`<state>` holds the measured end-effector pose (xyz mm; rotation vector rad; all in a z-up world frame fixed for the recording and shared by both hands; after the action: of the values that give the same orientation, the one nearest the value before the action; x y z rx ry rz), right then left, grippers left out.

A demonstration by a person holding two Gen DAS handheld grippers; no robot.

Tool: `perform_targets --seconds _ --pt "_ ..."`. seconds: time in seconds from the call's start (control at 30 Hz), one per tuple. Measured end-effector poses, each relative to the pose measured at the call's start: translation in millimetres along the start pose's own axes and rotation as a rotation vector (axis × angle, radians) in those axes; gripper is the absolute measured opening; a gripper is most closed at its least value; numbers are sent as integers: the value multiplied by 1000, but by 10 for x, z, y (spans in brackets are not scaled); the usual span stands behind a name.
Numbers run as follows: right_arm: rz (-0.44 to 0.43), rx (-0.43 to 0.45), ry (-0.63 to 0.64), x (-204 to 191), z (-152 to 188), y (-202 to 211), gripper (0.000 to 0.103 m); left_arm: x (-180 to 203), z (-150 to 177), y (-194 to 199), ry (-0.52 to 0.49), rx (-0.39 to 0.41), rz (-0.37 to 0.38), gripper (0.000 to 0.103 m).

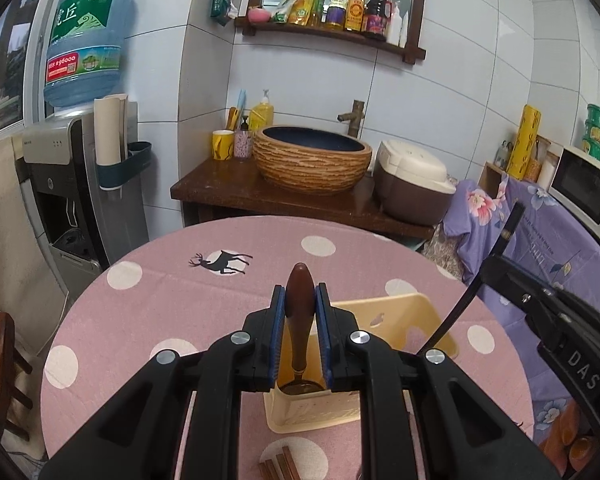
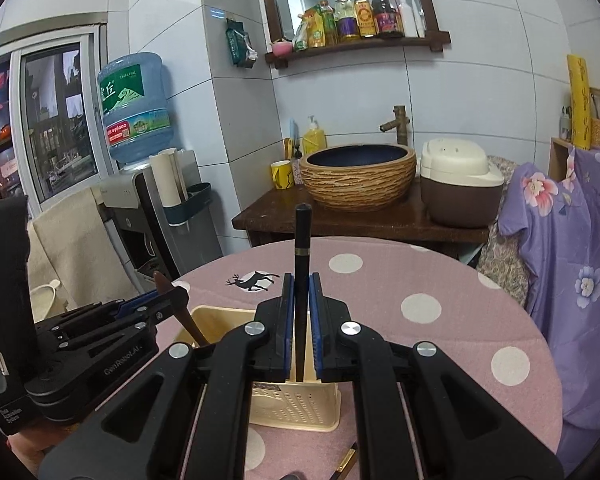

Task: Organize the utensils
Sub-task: 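Lower the spoon and chopstick into the holder and open both grippers, then move both grippers back down to the brown wooden chopsticks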

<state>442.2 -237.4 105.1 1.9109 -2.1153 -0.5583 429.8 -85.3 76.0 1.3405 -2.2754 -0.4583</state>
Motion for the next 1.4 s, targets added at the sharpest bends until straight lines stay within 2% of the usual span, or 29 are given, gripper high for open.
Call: perform_targets --seconds 0.1,0.27,0.5,0.53,0.6,0.63,0.67,0.73,0.83,0.97,1.07,1.17,1.4 --pt "-11 -1 8 -25 17 17 8 9 76 -85 -10 -26 -7 16" --pt "1 5 16 -40 28 20 8 -92 173 -189 32 -66 4 16" --pt "11 -10 12 -22 55 -39 8 -94 195 -125 36 -45 8 18" --pt "11 -10 9 -13 59 -41 9 -78 200 -112 32 -42 12 21" --pt "13 -12 8 1 69 -37 11 -62 208 -62 26 -33 17 32" --pt "15 -9 7 11 75 -24 16 -55 211 -14 23 -18 13 45" --pt "17 -4 7 21 81 -7 29 -51 214 38 21 0 12 56" --pt "17 14 2 50 106 53 49 -52 233 151 15 31 4 64" --pt "28 30 0 89 163 169 52 -71 293 289 14 48 -8 76" --pt "36 19 0 152 300 347 62 -161 454 505 28 68 -43 91" --pt "50 -4 25 177 469 469 67 -197 614 630 8 52 -72 95" --pt "48 -58 37 202 675 526 67 -229 788 704 -10 24 -93 98" --pt "77 -163 63 235 1203 538 67 -389 1238 756 57 -34 -137 98"
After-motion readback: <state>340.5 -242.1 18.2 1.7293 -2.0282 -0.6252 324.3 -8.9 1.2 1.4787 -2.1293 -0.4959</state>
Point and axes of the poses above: each gripper's, at about its wrist camera, not at the fingertips, and y roughly against the way its jaws point, x to its right, z to its underside, the point moved 2 cm from there along -y, roughly the way its jaws point, and after that the axes turned 10 degrees about z, right-handed, at the moved point
